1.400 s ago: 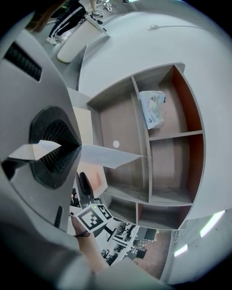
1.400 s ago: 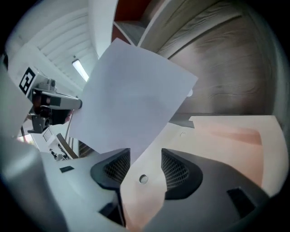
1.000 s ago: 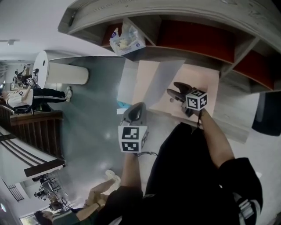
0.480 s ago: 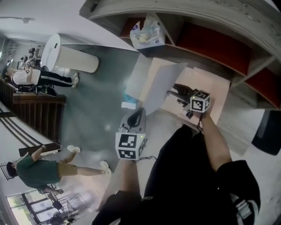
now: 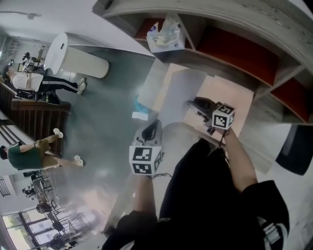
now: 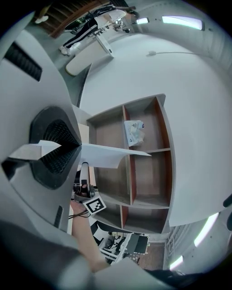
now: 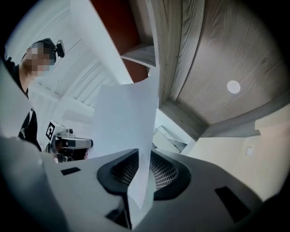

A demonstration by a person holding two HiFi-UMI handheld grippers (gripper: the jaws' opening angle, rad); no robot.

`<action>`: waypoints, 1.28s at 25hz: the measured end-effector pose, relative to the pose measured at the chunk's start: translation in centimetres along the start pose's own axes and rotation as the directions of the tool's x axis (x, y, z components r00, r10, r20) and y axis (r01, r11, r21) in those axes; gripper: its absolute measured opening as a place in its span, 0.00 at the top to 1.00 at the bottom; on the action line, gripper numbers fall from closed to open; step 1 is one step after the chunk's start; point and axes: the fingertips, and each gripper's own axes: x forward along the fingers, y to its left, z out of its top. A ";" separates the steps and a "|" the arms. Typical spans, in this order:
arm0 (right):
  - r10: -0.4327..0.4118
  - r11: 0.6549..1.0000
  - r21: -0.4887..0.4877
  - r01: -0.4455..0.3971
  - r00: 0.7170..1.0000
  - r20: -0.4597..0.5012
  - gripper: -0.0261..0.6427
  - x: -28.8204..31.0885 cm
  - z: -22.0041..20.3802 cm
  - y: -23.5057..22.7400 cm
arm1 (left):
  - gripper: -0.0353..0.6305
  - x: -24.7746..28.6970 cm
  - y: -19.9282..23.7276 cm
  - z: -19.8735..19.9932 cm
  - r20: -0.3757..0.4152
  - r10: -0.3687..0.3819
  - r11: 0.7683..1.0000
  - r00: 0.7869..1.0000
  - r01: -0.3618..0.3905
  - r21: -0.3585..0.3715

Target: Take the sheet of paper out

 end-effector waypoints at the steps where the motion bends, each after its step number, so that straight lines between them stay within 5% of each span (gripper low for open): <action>1: -0.017 1.000 -0.014 0.017 1.000 0.000 0.83 -0.6 0.0 -0.1 | 0.88 0.2 -0.3 0.0 0.001 -0.004 1.000 1.000 0.004 -0.001; 16: -0.136 0.955 -0.260 0.145 0.989 0.055 0.93 -5.7 3.9 4.4 | 0.88 1.0 -3.4 -0.7 0.041 0.039 0.998 0.998 -0.036 -0.057; 23: -0.282 0.862 -0.420 0.283 0.957 0.066 0.93 -7.3 4.4 6.2 | 0.88 1.0 -4.5 -2.6 0.078 0.069 0.993 0.995 -0.061 -0.104; 32: -0.446 0.764 -0.484 0.426 0.891 0.081 0.94 -10.5 3.7 8.0 | 0.88 1.2 -6.0 -3.3 0.127 0.026 0.993 0.992 -0.010 -0.119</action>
